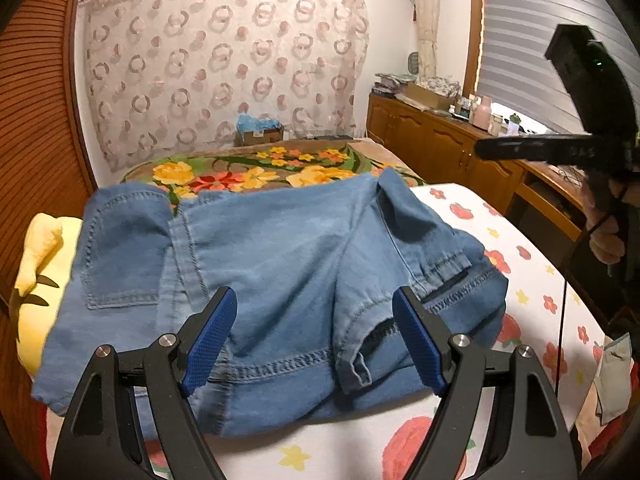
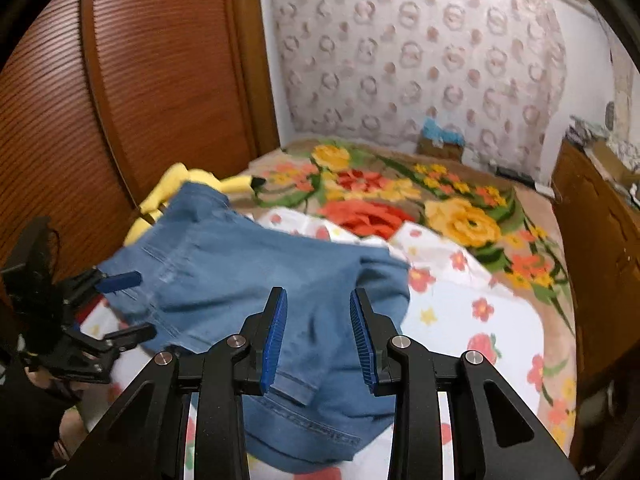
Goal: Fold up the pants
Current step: 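Lay the lifted leg over the jeans and open the right tool, then close the left tool on the leg cuff and lift it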
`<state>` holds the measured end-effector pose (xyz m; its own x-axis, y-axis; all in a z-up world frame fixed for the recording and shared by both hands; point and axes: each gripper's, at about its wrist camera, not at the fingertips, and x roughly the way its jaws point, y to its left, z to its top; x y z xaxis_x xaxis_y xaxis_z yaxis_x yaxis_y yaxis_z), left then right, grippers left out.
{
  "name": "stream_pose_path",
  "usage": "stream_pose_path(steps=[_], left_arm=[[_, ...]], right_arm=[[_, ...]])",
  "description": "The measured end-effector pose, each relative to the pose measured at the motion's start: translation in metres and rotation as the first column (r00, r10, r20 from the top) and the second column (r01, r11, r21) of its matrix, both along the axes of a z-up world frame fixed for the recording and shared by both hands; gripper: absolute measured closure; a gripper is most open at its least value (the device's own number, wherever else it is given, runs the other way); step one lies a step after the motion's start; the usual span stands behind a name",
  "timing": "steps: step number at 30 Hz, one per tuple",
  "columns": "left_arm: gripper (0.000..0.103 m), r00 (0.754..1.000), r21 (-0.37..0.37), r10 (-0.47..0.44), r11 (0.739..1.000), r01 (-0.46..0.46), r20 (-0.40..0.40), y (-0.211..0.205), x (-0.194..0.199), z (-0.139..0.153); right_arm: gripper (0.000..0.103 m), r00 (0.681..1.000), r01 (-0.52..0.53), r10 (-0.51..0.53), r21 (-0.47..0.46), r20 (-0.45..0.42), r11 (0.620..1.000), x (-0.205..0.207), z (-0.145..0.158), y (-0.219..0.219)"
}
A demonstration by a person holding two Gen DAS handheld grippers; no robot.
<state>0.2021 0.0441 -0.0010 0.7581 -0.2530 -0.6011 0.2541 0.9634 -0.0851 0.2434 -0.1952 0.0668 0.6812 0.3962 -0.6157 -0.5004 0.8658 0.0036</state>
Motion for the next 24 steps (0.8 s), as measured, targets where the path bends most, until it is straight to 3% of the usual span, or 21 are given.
stream_pose_path(steps=[5, 12, 20, 24], left_arm=[[0.022, 0.999, 0.002, -0.023, 1.000, 0.023, -0.039, -0.010, 0.002, -0.014], [0.053, 0.995, -0.002, -0.066, 0.998, 0.066, -0.074, -0.020, 0.006, -0.028], [0.068, 0.987, 0.015, -0.097, 0.995, 0.100, -0.127, -0.029, 0.015, -0.047], [0.089, 0.989, 0.002, -0.105, 0.994, 0.106, -0.108, -0.028, 0.014, -0.043]], right_arm=[[0.069, 0.997, -0.009, 0.008, -0.007, -0.071, 1.000, 0.014, -0.011, 0.013], [0.069, 0.989, -0.023, 0.020, -0.018, -0.150, 1.000, 0.037, -0.034, 0.032], [0.069, 0.971, -0.033, 0.024, -0.032, -0.237, 0.999, 0.052, -0.055, 0.040], [0.070, 0.967, -0.030, 0.025, -0.018, -0.254, 0.999, 0.062, -0.053, 0.040]])
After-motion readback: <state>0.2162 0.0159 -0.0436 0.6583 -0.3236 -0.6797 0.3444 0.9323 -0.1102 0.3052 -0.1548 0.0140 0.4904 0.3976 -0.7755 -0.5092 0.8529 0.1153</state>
